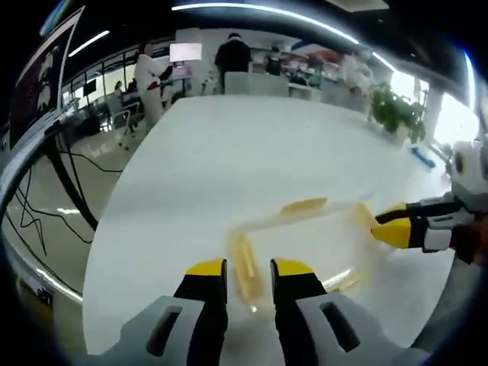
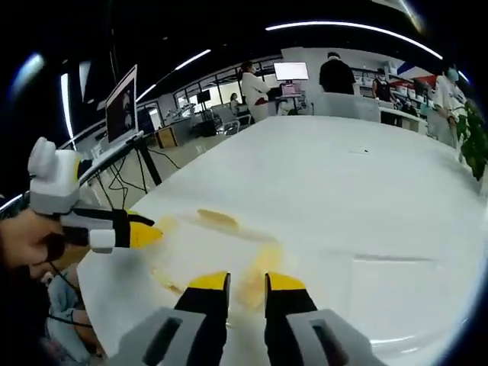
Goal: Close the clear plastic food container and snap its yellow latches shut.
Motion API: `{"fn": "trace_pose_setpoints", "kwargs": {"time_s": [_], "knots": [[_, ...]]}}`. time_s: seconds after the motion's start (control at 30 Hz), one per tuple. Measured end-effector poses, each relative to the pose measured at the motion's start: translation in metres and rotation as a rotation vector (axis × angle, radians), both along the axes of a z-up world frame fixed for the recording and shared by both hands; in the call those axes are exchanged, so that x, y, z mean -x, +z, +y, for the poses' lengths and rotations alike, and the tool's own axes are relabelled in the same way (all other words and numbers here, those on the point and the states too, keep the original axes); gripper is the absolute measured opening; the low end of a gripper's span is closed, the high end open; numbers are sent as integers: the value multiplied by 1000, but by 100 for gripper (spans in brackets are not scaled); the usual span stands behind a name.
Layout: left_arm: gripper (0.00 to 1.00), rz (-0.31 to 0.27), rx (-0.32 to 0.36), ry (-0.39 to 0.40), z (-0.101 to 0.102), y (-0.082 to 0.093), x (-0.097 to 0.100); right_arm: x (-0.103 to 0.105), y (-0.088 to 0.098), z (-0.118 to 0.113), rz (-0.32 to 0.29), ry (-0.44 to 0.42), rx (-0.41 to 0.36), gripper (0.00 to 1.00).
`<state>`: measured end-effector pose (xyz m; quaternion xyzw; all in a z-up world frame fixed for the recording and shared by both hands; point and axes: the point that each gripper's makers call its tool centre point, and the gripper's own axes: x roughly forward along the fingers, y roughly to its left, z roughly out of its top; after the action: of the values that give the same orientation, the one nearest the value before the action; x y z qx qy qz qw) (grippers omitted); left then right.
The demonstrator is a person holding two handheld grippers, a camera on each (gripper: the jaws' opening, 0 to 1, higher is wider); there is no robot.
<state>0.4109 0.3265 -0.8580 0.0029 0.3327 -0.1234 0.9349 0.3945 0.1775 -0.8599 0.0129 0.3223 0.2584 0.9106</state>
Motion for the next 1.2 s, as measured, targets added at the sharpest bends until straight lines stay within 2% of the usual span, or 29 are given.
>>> {"fn": "trace_pose_setpoints", "kwargs": {"time_s": [0.27,0.37,0.4,0.5,0.67,0.9,1.2], "knots": [[12,10,-9,1,2,-3,0,-1,-4,-1,3,19,19,10],[5,17,9,1,-1,-5,0,0,-3,1,4,33,11,7],[4,16,7,6,-1,-5,-1,0,-3,2,-8,46,30,7],[4,16,-7,3,0,-4,-1,0,-1,1,-35,61,60,6],[3,21,-52,-22,-1,-4,1,-2,-1,-1,-23,58,51,5],[4,34,-59,-34,-2,-5,5,0,-1,-3,4,36,39,4],[4,14,-97,-52,1,9,6,2,9,0,12,30,12,4]]}}
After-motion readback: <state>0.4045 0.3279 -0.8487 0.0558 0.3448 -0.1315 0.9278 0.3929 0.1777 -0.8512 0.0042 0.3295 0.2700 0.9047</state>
